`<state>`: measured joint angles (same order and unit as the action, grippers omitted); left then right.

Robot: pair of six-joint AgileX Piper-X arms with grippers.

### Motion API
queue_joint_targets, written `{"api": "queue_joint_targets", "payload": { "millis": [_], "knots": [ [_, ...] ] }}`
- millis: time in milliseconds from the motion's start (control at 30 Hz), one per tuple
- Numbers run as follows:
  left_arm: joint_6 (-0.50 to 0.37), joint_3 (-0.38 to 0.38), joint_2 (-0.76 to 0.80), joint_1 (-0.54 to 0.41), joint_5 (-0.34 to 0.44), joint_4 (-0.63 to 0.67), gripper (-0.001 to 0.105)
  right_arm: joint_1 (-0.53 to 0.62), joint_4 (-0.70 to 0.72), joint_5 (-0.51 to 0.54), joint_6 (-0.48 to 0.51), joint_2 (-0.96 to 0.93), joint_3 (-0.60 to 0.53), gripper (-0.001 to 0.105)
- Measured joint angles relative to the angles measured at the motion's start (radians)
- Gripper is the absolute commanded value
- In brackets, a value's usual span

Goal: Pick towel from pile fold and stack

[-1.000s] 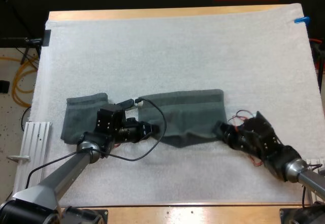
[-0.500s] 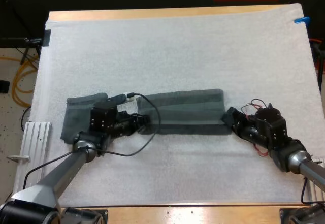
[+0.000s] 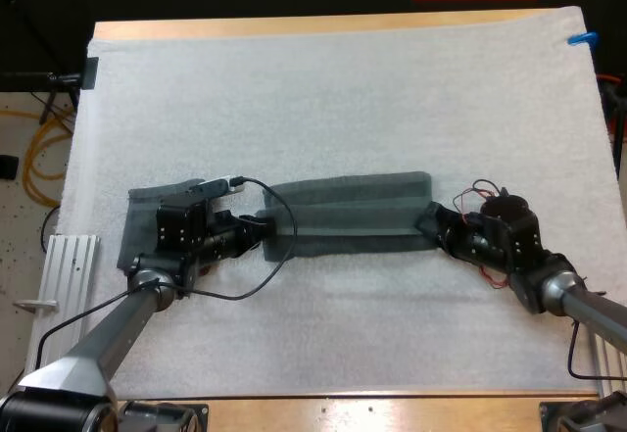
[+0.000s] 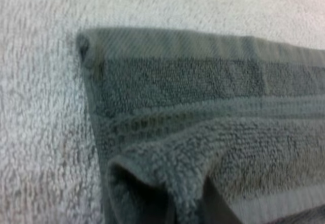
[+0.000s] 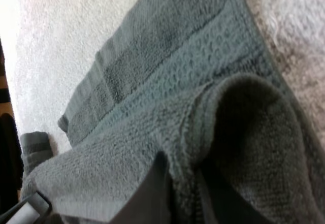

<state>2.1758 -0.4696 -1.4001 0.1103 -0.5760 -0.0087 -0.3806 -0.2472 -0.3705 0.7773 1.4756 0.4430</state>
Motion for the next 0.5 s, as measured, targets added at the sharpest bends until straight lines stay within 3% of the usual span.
{"api": "queue_joint_targets", "payload": {
  "millis": [100, 200, 267, 367, 500],
  "knots": [
    [-0.05, 0.0, 0.0, 0.0, 0.0, 0.0, 0.008, 0.0, -0.015, 0.0, 0.0, 0.011, 0.001, 0.0],
    [-0.086, 0.0, 0.0, 0.0, -0.003, 0.0, 0.024, 0.0, -0.032, 0.0, 0.005, 0.011, 0.001, 0.0],
    [-0.098, 0.0, 0.0, -0.003, -0.005, 0.0, 0.046, 0.0, -0.053, 0.0, 0.028, 0.011, 0.001, 0.0],
    [-0.104, 0.0, 0.0, -0.005, -0.004, -0.005, 0.066, 0.0, -0.1, -0.001, 0.058, 0.011, 0.001, 0.0],
    [-0.103, 0.0, 0.0, -0.005, -0.004, -0.064, 0.067, 0.0, -0.17, -0.002, 0.077, 0.011, 0.001, 0.0]
  ]
}}
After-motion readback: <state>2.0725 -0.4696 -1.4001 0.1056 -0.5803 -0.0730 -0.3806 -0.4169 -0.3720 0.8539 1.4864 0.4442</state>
